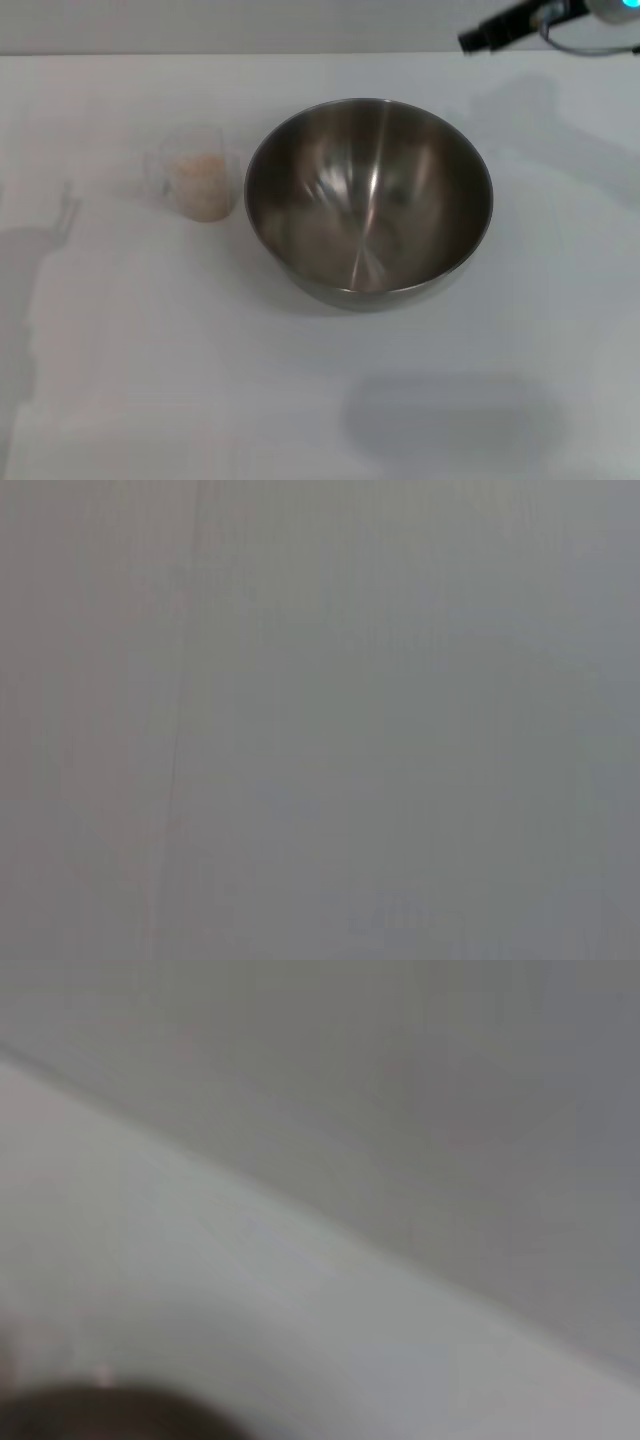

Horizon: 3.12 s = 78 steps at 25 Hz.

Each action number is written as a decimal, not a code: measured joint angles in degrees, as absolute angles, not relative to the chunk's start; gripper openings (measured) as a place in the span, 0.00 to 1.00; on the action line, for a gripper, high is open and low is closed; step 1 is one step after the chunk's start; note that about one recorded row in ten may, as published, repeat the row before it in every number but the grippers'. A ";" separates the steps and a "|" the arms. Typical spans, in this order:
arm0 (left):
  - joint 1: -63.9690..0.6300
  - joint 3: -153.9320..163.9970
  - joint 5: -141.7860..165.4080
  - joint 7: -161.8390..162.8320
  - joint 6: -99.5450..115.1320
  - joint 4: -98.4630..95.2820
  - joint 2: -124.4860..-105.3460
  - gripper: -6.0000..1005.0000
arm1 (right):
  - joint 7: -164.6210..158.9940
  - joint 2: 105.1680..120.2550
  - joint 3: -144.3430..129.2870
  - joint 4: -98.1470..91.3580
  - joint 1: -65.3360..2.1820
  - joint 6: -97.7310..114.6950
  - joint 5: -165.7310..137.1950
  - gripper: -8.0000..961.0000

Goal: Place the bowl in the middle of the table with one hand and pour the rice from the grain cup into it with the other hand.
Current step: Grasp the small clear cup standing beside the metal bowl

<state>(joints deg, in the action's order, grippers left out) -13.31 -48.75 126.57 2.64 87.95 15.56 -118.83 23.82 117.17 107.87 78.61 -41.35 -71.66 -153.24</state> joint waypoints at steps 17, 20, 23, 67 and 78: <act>-13.44 -45.12 126.56 2.25 87.19 15.48 -118.98 0.71 | 28.08 119.36 74.31 66.70 -21.61 21.73 -148.52 0.43; -13.28 -42.10 126.53 1.97 86.34 15.24 -119.03 0.71 | 26.25 119.56 68.60 54.66 -22.39 43.03 -147.46 0.43; -12.75 -39.71 126.23 0.48 83.23 16.28 -119.08 0.71 | 20.18 119.59 63.64 41.18 -24.86 60.17 -143.49 0.43; -19.36 -37.44 118.68 -12.61 52.71 25.93 -119.18 0.67 | 5.51 119.18 61.61 22.52 -25.19 69.08 -138.60 0.43; -21.29 -37.43 116.70 -12.41 51.48 24.67 -119.18 0.66 | 5.62 119.12 61.77 22.50 -25.29 69.09 -138.60 0.43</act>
